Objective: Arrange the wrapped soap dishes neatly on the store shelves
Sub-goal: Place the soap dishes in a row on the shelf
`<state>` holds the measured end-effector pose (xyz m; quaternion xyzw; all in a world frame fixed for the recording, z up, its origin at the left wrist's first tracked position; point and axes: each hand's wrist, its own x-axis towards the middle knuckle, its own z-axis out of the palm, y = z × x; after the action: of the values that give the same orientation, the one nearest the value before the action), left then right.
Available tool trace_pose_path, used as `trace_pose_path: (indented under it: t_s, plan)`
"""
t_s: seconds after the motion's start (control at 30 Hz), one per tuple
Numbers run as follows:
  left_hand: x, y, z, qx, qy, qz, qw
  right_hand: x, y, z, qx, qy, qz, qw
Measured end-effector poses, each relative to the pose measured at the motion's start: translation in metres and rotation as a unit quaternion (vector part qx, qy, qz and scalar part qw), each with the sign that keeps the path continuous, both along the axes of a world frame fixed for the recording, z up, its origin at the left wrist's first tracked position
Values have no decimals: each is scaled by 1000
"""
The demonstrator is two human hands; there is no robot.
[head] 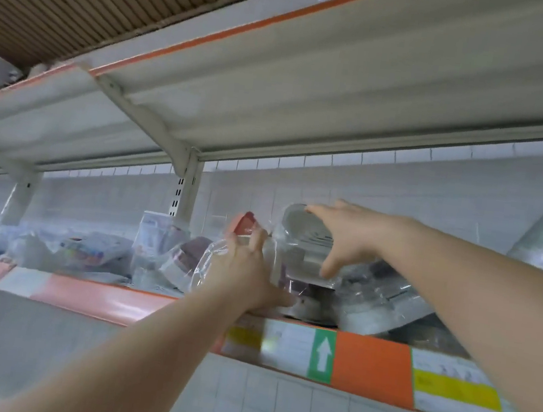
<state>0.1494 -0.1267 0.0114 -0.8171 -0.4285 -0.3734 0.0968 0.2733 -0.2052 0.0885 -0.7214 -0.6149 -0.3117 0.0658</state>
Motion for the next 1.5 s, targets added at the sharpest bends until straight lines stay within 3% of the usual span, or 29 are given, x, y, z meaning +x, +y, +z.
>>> trace_pose_path:
  t_s: [0.1,0.3,0.47,0.57,0.67,0.8,1.1,1.33,1.5]
  plan:
    - [-3,11,-1,10,-28,-11,999,4,30,-11,9,-8,-31,999]
    - [-8,15,-9,-8,-196,-129,972,0,50,-21,98,-61,-26,993]
    - [-19,10,-18,47,-375,-243,893,-6,40,-20,204,-33,-1,978]
    - [-23,6,-21,67,-431,-298,849,-8,23,-18,278,6,19,960]
    - [-24,-3,-22,77,-436,-305,843,-8,0,-19,308,31,24,950]
    - [-21,-31,-26,73,-428,-321,842,-5,-46,-25,288,-6,7,958]
    - [46,-185,-9,11,-411,-453,791,38,-236,-43,243,-77,-133,958]
    - [143,-386,-28,-64,-368,-634,677,78,-477,-72,202,-91,-311,924]
    - [203,-530,-57,-137,-341,-706,605,96,-630,-97,169,-83,-423,886]
